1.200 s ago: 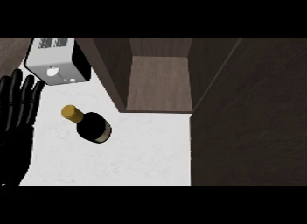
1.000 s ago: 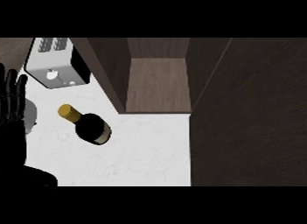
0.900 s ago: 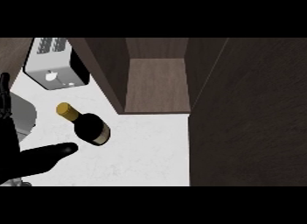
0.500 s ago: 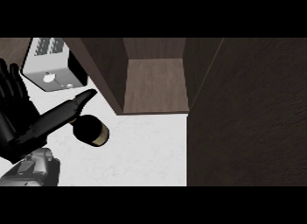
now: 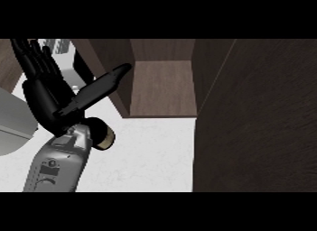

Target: Pick up the wine, place it into the cabinet and close the cabinet

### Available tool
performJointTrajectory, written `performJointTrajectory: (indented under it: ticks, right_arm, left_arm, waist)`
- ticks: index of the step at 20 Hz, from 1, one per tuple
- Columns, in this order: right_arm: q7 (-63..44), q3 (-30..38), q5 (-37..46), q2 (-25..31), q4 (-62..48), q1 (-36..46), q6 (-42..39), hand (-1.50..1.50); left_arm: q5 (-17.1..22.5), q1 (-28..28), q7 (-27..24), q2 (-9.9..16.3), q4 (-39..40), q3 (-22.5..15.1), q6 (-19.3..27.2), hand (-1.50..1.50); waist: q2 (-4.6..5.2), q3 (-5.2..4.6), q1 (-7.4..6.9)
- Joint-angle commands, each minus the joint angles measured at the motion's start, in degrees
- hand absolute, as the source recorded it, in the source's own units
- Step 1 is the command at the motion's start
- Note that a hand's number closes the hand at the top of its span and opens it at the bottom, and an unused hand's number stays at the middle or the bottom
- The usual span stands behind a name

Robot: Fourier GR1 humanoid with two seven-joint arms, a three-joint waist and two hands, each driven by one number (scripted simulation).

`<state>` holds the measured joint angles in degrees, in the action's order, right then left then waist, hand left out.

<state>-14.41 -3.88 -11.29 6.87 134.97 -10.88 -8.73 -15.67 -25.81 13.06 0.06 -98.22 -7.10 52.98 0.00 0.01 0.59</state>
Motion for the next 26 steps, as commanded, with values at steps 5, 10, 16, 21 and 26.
performJointTrajectory:
  ticks: [5,10,16,21,26]
  right_arm:
    - [-2.95,3.11,-2.58,0.53,0.49,1.77,-1.83,-1.50]
    - [-7.36,3.63,-2.82,0.53,1.32,6.88,0.02,-1.50]
    - [-6.57,0.48,1.79,-2.25,0.41,5.59,1.20,-1.50]
    - [-6.72,1.59,-0.61,-2.11,3.54,2.92,-0.56,-1.50]
    - [-5.51,5.72,-3.37,-0.21,3.56,1.45,-3.02,-1.50]
  left_arm:
    - [0.53,-0.01,-1.06,-0.05,1.26,-1.51,2.73,-1.50]
    - [-2.19,-1.76,0.80,-0.05,3.98,-5.05,7.48,-1.50]
    - [-11.54,2.19,12.27,-0.05,-2.19,-11.81,11.30,-1.50]
    - [-12.03,5.83,10.80,-0.05,-2.82,-11.67,12.24,-1.50]
    - [-17.23,8.90,14.51,-0.05,-5.18,-10.20,12.06,-1.50]
  waist:
    - [-0.01,-0.01,-0.34]
    - [-0.02,-0.01,-0.42]
    - [-0.14,0.02,-0.70]
    - [-0.11,0.01,-0.44]
    - [-0.15,0.05,-0.41]
